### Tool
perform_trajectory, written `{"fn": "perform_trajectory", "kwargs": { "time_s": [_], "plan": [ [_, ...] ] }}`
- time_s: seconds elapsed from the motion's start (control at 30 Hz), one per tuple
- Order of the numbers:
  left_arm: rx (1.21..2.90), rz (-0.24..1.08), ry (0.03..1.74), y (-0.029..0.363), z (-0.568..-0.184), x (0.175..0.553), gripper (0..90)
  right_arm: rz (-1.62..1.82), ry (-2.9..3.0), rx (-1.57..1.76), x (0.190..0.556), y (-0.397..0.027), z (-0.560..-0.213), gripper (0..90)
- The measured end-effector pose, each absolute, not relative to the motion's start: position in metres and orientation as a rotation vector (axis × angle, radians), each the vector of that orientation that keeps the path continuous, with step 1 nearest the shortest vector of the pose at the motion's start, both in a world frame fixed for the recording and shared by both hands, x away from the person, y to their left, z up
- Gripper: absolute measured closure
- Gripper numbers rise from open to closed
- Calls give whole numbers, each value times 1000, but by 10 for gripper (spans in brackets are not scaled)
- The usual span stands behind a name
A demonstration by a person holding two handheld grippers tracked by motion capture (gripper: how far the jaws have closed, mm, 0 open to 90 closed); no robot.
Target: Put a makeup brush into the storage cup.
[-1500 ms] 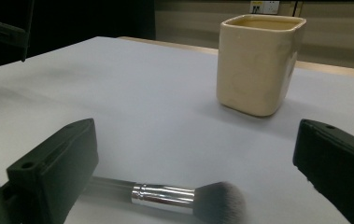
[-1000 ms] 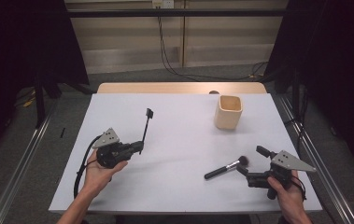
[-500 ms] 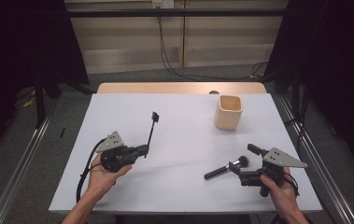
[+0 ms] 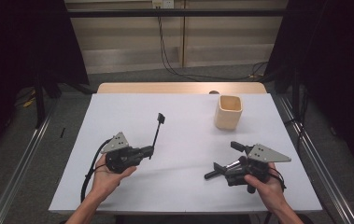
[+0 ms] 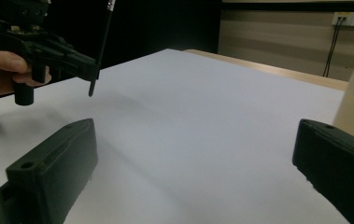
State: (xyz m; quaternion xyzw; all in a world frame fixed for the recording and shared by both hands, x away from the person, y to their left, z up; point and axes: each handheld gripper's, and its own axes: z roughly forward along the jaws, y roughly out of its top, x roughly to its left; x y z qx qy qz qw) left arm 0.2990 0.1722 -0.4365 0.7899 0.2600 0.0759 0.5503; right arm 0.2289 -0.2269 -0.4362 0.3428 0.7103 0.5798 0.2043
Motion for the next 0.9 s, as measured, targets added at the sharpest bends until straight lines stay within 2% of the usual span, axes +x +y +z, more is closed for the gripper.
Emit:
{"fn": "perform_trajectory", "kwargs": {
  "time_s": [0.9],
  "plan": [
    [1880, 131, 553, 141, -439, 290, 862, 1741, 2022, 788, 264, -169, -414, 0]
  ]
}}
